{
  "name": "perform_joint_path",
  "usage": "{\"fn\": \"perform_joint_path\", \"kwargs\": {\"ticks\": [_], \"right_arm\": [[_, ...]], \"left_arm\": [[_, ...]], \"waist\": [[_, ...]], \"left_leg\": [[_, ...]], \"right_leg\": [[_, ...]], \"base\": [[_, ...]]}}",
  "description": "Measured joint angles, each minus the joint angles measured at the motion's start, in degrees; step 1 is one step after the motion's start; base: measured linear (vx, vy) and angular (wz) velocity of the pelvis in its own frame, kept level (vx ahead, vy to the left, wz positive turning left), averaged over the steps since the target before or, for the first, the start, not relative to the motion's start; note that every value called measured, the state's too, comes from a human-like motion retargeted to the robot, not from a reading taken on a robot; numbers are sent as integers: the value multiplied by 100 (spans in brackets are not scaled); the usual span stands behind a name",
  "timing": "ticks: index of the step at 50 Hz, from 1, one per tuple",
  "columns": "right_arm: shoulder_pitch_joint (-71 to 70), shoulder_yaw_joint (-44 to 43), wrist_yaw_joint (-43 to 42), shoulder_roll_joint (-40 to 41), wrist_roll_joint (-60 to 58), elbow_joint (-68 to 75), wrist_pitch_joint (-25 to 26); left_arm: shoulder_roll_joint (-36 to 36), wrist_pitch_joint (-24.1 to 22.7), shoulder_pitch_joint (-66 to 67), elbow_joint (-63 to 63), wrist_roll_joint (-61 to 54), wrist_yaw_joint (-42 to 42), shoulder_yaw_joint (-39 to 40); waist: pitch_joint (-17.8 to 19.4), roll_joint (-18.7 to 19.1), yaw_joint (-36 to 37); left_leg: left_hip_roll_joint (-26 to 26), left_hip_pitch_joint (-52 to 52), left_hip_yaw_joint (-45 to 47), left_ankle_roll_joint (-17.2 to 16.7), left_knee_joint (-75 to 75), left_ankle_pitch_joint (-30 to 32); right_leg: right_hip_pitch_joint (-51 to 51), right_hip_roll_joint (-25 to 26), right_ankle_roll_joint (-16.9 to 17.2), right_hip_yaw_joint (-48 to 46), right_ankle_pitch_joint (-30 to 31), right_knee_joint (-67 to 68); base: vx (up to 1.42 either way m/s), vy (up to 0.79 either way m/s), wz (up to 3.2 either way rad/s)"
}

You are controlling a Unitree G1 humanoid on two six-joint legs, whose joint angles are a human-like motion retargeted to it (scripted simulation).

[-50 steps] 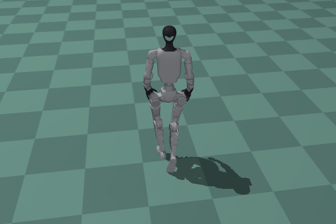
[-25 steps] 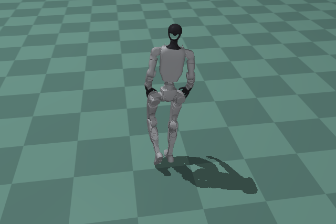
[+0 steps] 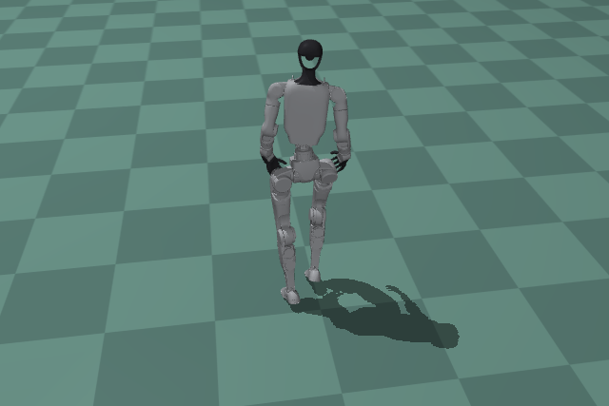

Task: Walk run

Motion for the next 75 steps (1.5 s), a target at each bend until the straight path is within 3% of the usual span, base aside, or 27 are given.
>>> {"fn": "perform_joint_path", "kwargs": {"ticks": [5,7,10,12,14,19,23,26,27,28,30,33,35,37,40,43,45,48,50,53,55,57,60,65,70,73,75], "right_arm": [[123,21,-265,-186,368,-148,46],[108,107,-246,-207,354,-253,189],[147,338,-95,-110,221,-216,368],[-116,136,176,-56,63,31,470],[-278,189,316,-123,-81,209,636],[-485,270,492,-127,0,476,855],[-447,432,766,-220,8,374,688],[-402,442,561,-288,-141,381,556],[-390,457,511,-290,-182,400,549],[-377,492,519,-278,-206,431,569],[-358,613,790,-183,-188,502,655],[-413,634,1419,-41,-348,793,871],[-417,568,1596,34,-475,777,939],[-245,380,1279,-77,-535,562,750],[117,124,361,4,-260,331,318],[359,-44,-251,124,354,148,-134],[435,-93,-508,126,535,56,-282],[350,23,-606,20,334,76,-87],[237,136,-354,-75,190,103,103],[171,358,343,-169,384,92,309],[133,195,542,-218,429,100,392],[190,186,466,-247,496,152,477],[230,202,617,-253,617,396,558],[230,352,919,-493,121,363,741],[142,381,600,-646,-540,224,618],[-71,553,866,-646,-504,412,754],[-246,593,1214,-604,-353,581,942]], "left_arm": [[250,-236,57,-250,332,-318,-310],[385,-141,79,-374,608,-361,-334],[466,-46,377,-458,1094,-210,-221],[344,190,291,-367,1380,-139,-121],[131,397,278,-374,1541,-226,-2],[154,465,378,-895,1636,285,-65],[316,261,332,-1170,1410,942,-82],[376,248,210,-1195,1222,972,-145],[393,258,155,-1193,1192,891,-169],[418,267,102,-1189,1195,767,-184],[551,303,40,-1167,1296,433,-95],[561,308,35,-935,1484,143,180],[596,365,4,-826,1491,-74,192],[586,383,-106,-775,1440,-290,-7],[633,190,-190,-697,1496,-195,-259],[762,33,-221,-706,1375,-80,-658],[830,-31,-232,-708,1314,-58,-857],[972,-64,-360,-664,1318,-105,-1008],[1050,-38,-446,-676,1410,-165,-1065],[1014,111,-362,-704,1689,-80,-942],[812,179,-410,-629,1940,47,-783],[525,222,-390,-590,2158,98,-492],[247,241,-207,-785,2139,314,-317],[79,91,75,-1140,1739,1266,-233],[146,123,-32,-1255,1643,1196,-262],[234,340,-101,-1158,1748,856,-267],[327,333,-73,-1065,1833,834,-318]], "waist": [[68,124,-390],[55,33,-583],[33,141,-409],[36,287,-218],[-353,-137,-96],[-521,-706,586],[-428,-832,1282],[-321,-904,1684],[-305,-968,1717],[-301,-1050,1727],[-454,-1186,1597],[-275,-1271,980],[-316,-742,905],[-282,-373,822],[-272,-180,768],[-211,-13,255],[-150,-34,-22],[-102,-12,-87],[-102,-207,-306],[-244,-303,-256],[-181,-307,-163],[-245,-378,-138],[-254,-504,122],[-176,-701,1071],[-72,-353,1498],[-143,-536,1522],[-255,-574,1209]], "left_leg": [[-53,862,-317,-556,-44,1173],[-191,981,-592,-859,528,1801],[33,371,-455,-1347,3038,2595],[218,-310,-731,-1384,4608,2594],[-503,-788,-690,-1075,4398,2395],[-327,-2003,534,8,3600,1027],[-418,-2236,1105,332,1161,581],[-766,-2208,822,-3,-109,89],[-774,-2242,957,166,-207,129],[-801,-2313,1197,895,-97,546],[-719,-2432,1284,1481,669,-600],[-853,-2556,174,981,2264,-1496],[-197,-2036,343,980,1992,-1640],[-250,-1487,184,995,1517,-1576],[-290,-783,99,725,684,-996],[-292,-180,-238,391,195,-232],[-384,240,-488,245,17,205],[-208,837,-642,8,-107,612],[-349,1096,-921,-101,275,879],[-471,720,-959,-581,1923,1922],[-429,60,-1055,-890,3514,2495],[-96,-585,-562,-392,4325,2375],[-91,-1236,96,180,4348,1337],[-467,-2066,1084,-52,2440,-84],[-744,-1980,1760,245,-211,-521],[-506,-1767,2508,1415,-118,-310],[-467,-1808,1796,1571,612,-943]], "right_leg": [[-97,-230,-427,532,-1020,-2180],[-61,-355,-762,493,195,-1946],[229,196,-1298,833,-1432,-948],[523,218,-1303,273,-1705,-755],[847,-183,-1234,457,-1633,-1136],[1716,-234,-940,546,-481,-1987],[2390,101,-533,698,686,-2372],[2952,245,-210,517,1243,-2413],[3090,237,-2,434,1415,-2336],[3181,238,310,471,1618,-2177],[2993,406,1047,163,2011,-1427],[2203,647,1047,201,2011,1311],[1819,1156,1040,659,1854,1334],[1277,737,643,487,1155,1539],[670,96,116,394,427,835],[320,-541,153,117,-119,-691],[160,-574,-74,510,-549,-1729],[215,-423,16,1615,-1087,-2770],[261,-629,406,1693,-481,-2653],[289,-572,-297,1378,-927,-1568],[532,-788,-289,928,-1289,-1189],[910,-813,-354,592,-1419,-1319],[1386,-843,-328,286,-1161,-1714],[2017,-610,-8,408,-165,-2368],[2757,26,132,-396,156,-2486],[3045,199,587,-328,662,-2022],[2944,393,1047,-1041,1433,-1344]], "base": [[121,-38,48],[107,-42,38],[137,-67,-44],[124,-47,3],[114,-42,22],[105,-39,-35],[111,-40,-82],[124,-34,-68],[122,-39,0],[108,-50,6],[122,-73,31],[142,-57,75],[110,10,23],[112,9,34],[101,-14,65],[103,-22,170],[106,-34,145],[102,-44,69],[103,-53,121],[129,-69,91],[92,-42,130],[95,-37,141],[82,-24,70],[75,-18,-24],[78,-20,43],[104,-63,40],[112,-100,105]]}}
